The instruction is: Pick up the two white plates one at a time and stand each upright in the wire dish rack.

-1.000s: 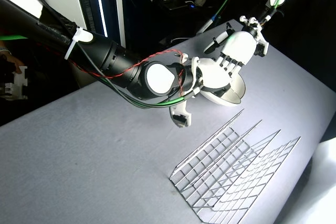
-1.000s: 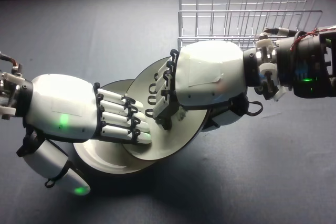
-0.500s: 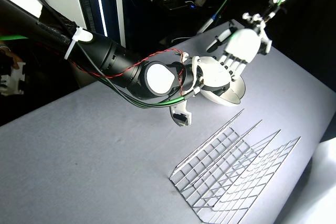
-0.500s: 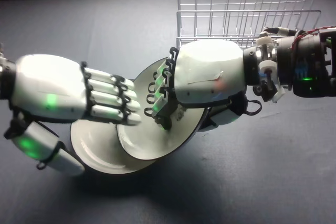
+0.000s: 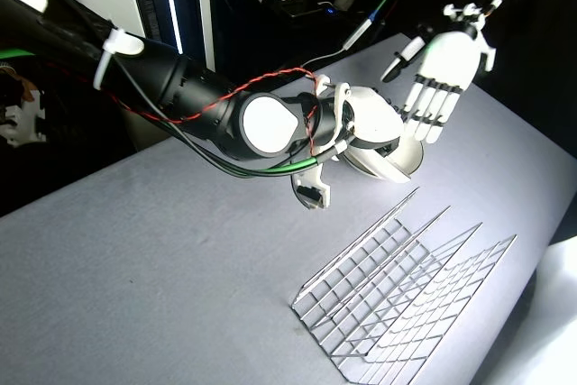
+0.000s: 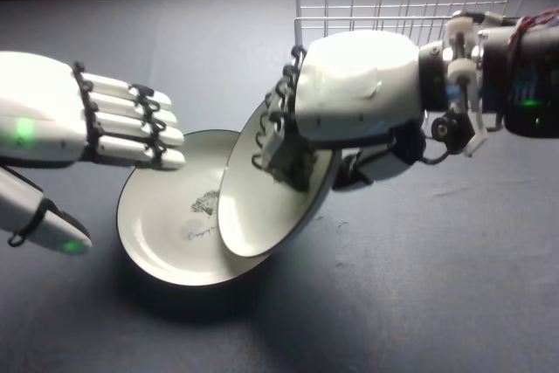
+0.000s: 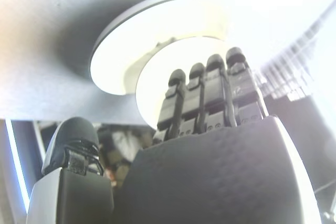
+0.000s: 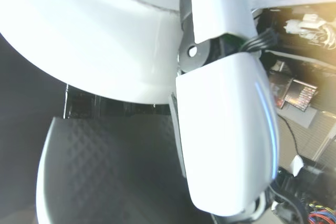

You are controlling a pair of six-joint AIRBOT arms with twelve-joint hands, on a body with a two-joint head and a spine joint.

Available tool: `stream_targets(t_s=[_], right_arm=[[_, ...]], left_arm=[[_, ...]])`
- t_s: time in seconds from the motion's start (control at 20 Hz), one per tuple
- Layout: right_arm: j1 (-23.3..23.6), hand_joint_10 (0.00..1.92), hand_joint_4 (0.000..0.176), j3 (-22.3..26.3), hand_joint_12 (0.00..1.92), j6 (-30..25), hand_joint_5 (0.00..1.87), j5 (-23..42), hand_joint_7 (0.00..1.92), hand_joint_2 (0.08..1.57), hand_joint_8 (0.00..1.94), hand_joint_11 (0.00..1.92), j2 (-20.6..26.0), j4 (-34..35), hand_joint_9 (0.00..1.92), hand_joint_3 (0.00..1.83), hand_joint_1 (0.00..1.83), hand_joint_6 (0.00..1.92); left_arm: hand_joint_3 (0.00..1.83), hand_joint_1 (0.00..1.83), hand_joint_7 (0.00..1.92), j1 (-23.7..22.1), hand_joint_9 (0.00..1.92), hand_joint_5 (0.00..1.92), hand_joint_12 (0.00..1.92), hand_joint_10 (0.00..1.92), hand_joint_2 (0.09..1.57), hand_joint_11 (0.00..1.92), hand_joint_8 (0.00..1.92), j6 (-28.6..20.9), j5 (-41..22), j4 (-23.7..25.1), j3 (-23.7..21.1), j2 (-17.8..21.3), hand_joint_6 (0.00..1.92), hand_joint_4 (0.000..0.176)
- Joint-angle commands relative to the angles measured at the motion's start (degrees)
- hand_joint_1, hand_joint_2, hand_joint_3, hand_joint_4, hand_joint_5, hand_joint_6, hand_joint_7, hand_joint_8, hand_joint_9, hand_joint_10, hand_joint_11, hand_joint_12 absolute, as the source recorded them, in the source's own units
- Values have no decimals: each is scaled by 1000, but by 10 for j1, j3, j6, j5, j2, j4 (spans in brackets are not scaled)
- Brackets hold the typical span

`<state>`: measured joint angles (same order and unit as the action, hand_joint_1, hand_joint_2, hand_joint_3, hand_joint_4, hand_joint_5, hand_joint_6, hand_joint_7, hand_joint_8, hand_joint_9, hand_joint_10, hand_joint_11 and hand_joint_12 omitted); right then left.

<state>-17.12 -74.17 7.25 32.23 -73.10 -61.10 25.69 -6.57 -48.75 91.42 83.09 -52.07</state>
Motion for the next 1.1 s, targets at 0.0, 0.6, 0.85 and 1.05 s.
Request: stream_targets(t_s=[0.0,0.6,0.85,1.05], right_arm=[[14,943,0,4,1545,-2,955,27,1056,1090,778,782,9,32,965,2,1491,983],[68,934,0,75,1524,-9,975,27,1066,1085,754,819,61,118,958,0,1491,957],[92,912,0,85,1504,-20,980,20,1074,1081,735,824,79,179,967,1,1491,970],[121,930,0,85,1503,-29,994,-15,1078,1082,728,832,83,249,952,0,1490,940]], left_arm=[[0,0,28,-8,0,54,0,0,1172,0,7,-4,-18,-24,2,9,7,0],[0,0,17,-9,0,45,0,0,1175,0,3,-5,-31,-8,8,29,2,0],[2,0,12,-5,0,38,0,0,1182,0,0,-20,-36,-35,9,31,0,0],[2,0,34,-6,4,60,0,2,1181,0,8,-11,-38,-25,8,27,9,0]])
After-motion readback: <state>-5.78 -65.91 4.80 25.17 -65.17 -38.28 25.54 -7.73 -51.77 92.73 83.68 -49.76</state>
